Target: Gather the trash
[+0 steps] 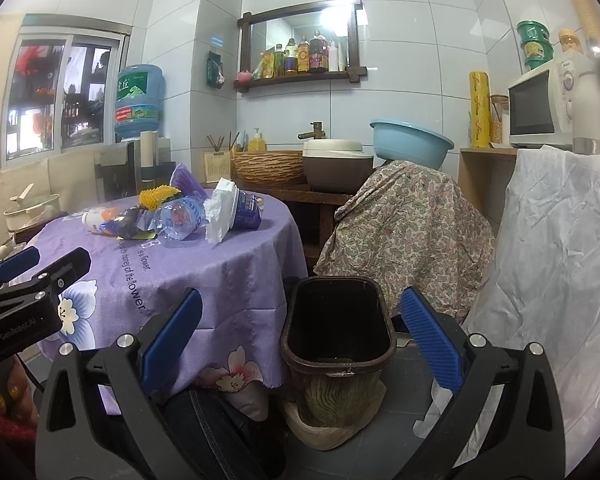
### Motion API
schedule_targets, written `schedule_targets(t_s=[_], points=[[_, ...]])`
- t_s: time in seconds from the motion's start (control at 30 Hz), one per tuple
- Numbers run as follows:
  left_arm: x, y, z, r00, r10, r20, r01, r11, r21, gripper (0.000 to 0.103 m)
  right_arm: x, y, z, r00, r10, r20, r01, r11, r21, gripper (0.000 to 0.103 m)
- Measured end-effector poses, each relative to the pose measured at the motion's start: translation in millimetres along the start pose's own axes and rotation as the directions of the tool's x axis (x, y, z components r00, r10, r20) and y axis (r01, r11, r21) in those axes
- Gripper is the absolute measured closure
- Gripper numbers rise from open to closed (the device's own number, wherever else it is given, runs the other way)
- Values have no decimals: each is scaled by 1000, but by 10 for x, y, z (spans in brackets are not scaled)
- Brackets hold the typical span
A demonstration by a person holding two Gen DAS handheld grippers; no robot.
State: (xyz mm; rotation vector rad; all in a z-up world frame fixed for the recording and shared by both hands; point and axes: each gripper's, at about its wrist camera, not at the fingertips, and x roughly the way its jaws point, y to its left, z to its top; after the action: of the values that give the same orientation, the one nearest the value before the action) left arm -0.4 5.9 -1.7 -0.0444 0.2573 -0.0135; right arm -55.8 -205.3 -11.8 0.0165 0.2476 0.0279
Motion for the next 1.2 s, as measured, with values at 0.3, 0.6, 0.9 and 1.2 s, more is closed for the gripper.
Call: schedule_targets(t_s=[0.3,0.6,0.9,1.2], points=[[-34,7,22,1000,3,4,-3,1000,3,5,4,16,17,1000,0,-3,-1,1000,-9,5],[-21,-11,24,1000,4,0,-4,1000,7,5,8,25,14,1000,2,-2,-2,1000,-6,5],[-14,-17,4,1000,2,3,-3,1000,6,5,13,25,15,1000,5,-5,-5,1000,-6,5],[-16,-18,8,1000,2,2,-2,1000,6,5,13,27,15,1000,5,-4,-5,1000,-7,5]])
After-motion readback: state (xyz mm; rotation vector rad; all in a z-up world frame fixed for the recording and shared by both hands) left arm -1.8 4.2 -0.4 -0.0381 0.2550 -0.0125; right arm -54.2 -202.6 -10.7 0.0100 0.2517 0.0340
